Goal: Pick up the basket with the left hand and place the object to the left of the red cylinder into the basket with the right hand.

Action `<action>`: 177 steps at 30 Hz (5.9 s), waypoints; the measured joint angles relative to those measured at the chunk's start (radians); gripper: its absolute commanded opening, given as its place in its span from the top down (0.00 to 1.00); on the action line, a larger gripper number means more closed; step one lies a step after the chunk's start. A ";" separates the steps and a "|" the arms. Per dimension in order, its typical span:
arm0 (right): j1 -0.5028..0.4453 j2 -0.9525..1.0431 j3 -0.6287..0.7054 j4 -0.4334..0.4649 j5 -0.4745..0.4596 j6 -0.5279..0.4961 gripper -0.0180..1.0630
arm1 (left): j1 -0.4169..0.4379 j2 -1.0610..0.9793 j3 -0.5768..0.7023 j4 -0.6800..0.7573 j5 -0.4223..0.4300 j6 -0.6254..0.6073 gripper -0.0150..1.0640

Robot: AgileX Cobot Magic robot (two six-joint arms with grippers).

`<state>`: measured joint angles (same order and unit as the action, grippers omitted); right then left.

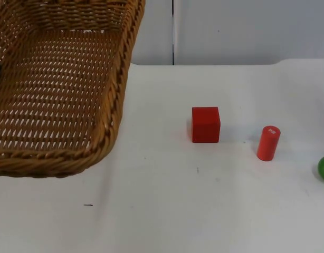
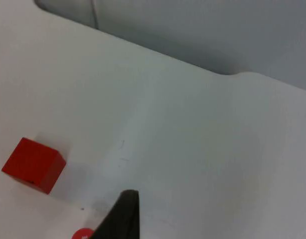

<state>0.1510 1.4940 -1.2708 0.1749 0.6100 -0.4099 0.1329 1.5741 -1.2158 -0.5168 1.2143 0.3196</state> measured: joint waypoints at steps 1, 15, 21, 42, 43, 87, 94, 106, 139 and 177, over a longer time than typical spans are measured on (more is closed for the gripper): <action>0.019 0.035 -0.018 0.002 0.008 -0.018 0.01 | 0.000 0.000 0.000 0.001 0.000 -0.002 0.99; 0.147 0.337 -0.193 0.008 0.106 -0.217 0.01 | 0.000 0.000 0.000 0.001 0.000 -0.014 0.99; 0.195 0.421 -0.196 0.010 0.096 -0.318 0.01 | 0.000 0.000 0.000 0.001 0.000 -0.030 0.99; 0.285 0.700 -0.409 0.016 0.106 -0.498 0.01 | 0.000 0.000 0.000 0.002 0.000 -0.048 0.99; 0.285 0.700 -0.409 0.016 0.106 -0.498 0.01 | 0.000 0.000 0.000 0.002 0.000 -0.048 0.99; 0.306 0.951 -0.569 0.194 0.166 -0.683 0.16 | 0.000 0.000 0.000 0.011 0.000 -0.074 0.99; 0.306 0.951 -0.571 0.148 0.133 -0.681 0.51 | 0.000 0.000 0.000 0.011 0.000 -0.077 0.99; 0.306 0.942 -0.571 0.117 0.103 -0.678 0.98 | 0.000 0.000 0.000 0.011 0.000 -0.077 0.99; 0.306 0.501 -0.571 0.112 0.428 -0.589 0.98 | 0.000 0.000 0.000 0.015 0.000 -0.085 0.99; 0.639 0.384 -0.571 0.119 0.211 -0.557 0.98 | 0.000 0.000 0.000 0.021 0.000 -0.086 0.99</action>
<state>0.7895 1.8778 -1.8421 0.2935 0.8210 -0.9669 0.1329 1.5741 -1.2158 -0.4955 1.2143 0.2335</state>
